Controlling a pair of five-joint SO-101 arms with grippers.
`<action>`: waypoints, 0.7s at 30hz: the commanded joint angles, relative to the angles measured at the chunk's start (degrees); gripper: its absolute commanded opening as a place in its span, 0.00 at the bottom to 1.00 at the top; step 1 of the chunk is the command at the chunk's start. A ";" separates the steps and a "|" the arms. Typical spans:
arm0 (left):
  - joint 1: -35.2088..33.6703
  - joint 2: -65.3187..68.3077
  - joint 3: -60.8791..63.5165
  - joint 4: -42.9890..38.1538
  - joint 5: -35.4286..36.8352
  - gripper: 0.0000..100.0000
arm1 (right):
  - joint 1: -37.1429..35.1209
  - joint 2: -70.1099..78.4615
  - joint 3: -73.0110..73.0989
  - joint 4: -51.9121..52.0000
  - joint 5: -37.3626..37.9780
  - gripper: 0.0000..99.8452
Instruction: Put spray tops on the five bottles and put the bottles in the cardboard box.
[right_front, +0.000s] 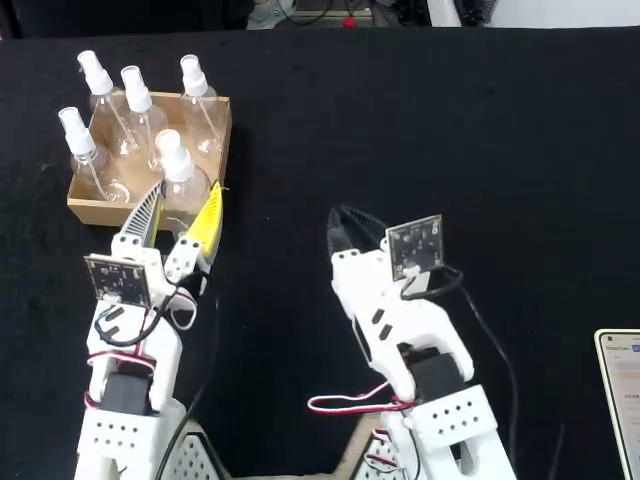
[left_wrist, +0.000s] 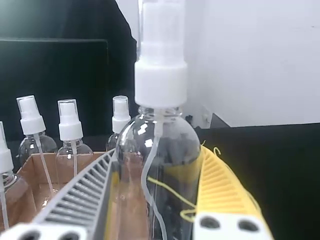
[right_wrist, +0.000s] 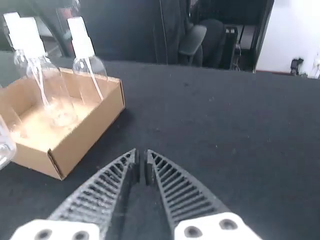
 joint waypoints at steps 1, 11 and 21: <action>-1.36 10.02 1.27 -12.31 0.35 0.11 | 0.79 -0.48 -0.48 -2.11 0.35 0.01; -4.18 47.82 -3.12 -45.19 0.35 0.11 | -0.79 -1.01 1.10 -2.37 0.44 0.02; -4.53 73.32 -18.77 -47.91 0.35 0.11 | -2.90 -0.92 1.27 -2.37 0.44 0.02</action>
